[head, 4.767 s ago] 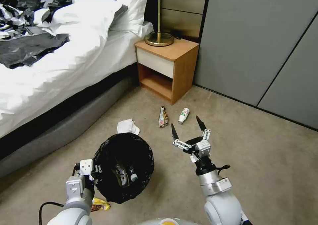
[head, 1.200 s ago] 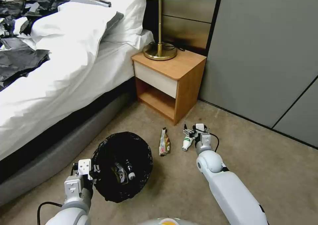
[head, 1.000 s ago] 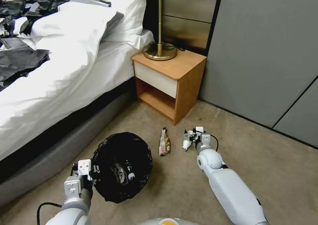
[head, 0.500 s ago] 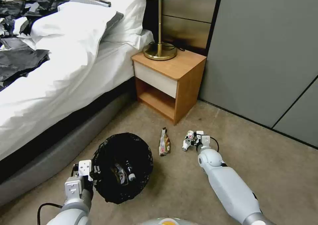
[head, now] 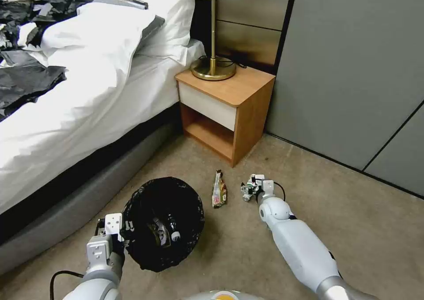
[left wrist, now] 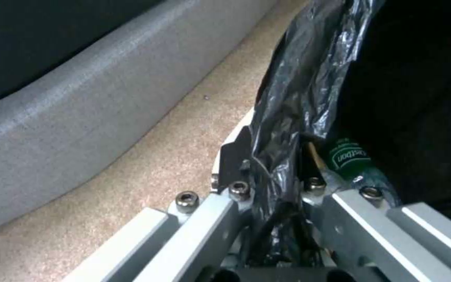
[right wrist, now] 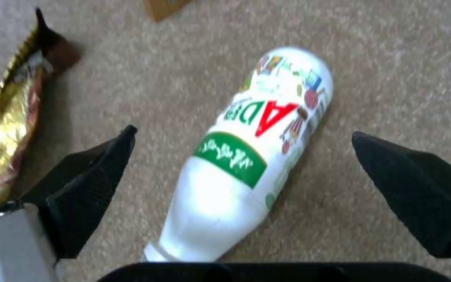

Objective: Pick up the trash bin, then pick up the garbage from the floor and place it into the trash bin.

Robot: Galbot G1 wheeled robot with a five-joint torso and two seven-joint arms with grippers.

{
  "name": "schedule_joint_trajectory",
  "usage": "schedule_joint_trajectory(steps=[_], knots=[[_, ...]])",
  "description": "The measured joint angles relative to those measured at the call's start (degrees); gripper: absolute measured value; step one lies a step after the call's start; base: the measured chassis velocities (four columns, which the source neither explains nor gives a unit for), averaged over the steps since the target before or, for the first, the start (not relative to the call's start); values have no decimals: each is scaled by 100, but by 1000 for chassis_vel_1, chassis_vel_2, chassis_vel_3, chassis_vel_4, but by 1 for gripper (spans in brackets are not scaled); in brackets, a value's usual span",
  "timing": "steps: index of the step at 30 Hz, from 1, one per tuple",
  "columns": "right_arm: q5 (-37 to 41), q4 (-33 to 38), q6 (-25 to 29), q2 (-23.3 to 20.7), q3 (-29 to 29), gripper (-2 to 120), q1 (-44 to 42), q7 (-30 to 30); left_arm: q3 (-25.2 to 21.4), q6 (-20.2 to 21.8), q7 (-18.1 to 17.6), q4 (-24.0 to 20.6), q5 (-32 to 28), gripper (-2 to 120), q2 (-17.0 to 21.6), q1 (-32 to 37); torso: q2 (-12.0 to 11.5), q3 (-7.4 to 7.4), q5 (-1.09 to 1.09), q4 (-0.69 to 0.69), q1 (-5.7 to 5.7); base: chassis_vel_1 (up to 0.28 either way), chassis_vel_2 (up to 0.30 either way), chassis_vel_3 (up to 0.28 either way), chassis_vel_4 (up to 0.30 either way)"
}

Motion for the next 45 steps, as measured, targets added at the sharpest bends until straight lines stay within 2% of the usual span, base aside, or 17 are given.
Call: schedule_joint_trajectory(steps=[7, 9, 11, 13, 15, 17, 19, 21, 27, 37, 40, 41, 44, 45], knots=[[-58, -240, 99, 9, 30, 99, 4, -60, 10, -4, 0, 19, -1, 0, 5, 4, 0, 0, 0, 0, 0, 0, 0, 0, 0], [-74, -332, 165, -2, 52, 93, 19, -107, 22, -5, 0, 24, 5, 0, 4, 5, 0, 0, 0, 0, 0, 0, 0, 0, 0], [-76, -340, 170, -3, 55, 93, 20, -111, 22, -5, 0, 24, 5, 0, 4, 5, 0, 0, 0, 0, 0, 0, 0, 0, 0], [-87, -442, 232, -10, 74, 78, 36, -149, 32, -7, 0, 28, 19, 0, 2, 9, 0, 0, 1, 0, 0, 0, 0, 0, 0], [-90, -465, 250, -10, 78, 77, 38, -160, 35, -7, 0, 29, 23, 0, 2, 10, 0, 0, 1, 0, 0, 0, 0, 0, 0], [-96, -544, 310, -9, 90, 65, 57, -189, 43, -7, -1, 30, 36, 0, 1, 10, 0, 0, 1, 0, 0, 0, 0, 0, 0], [-96, -561, 322, -7, 93, 61, 62, -191, 45, -7, 0, 30, 39, 0, 1, 12, 0, 0, 0, 0, 0, 0, 0, 0, 0], [-96, -599, 360, 4, 94, 50, 75, -199, 47, -7, 0, 30, 44, 0, 4, 15, 0, 0, 1, 0, 0, 0, 0, 0, 0], [-107, -641, 405, 40, 98, 37, 105, -204, 41, -3, -1, 30, 44, 0, 12, 14, 0, 0, 0, 0, 0, 0, 0, 0, 0], [-175, -477, 571, -9, 121, 36, 25, -83, 29, -1, 2, 32, 32, 0, 13, 0, 0, 0, 1, 0, 0, 0, 0, 0, 0], [-337, 129, 558, -141, 146, 36, -253, 33, 37, -1, 2, 59, 20, 0, 23, -10, 0, 0, 1, -1, 0, 0, 0, 0, 0], [-337, 129, 558, -141, 146, 36, -253, 33, 37, -1, 2, 59, 20, 0, 23, -10, 0, 0, 1, -1, 0, 0, 0, 0, 0], [-641, 974, 764, -241, 199, 36, -557, 115, 62, -1, 2, 91, 16, 0, 27, -32, 0, 0, 1, -1, 0, 0, 0, 0, 0], [-641, 974, 764, -241, 199, 36, -557, 115, 62, -1, 2, 91, 16, 0, 27, -32, 0, 0, 1, -1, 0, 0, 0, 0, 0]])
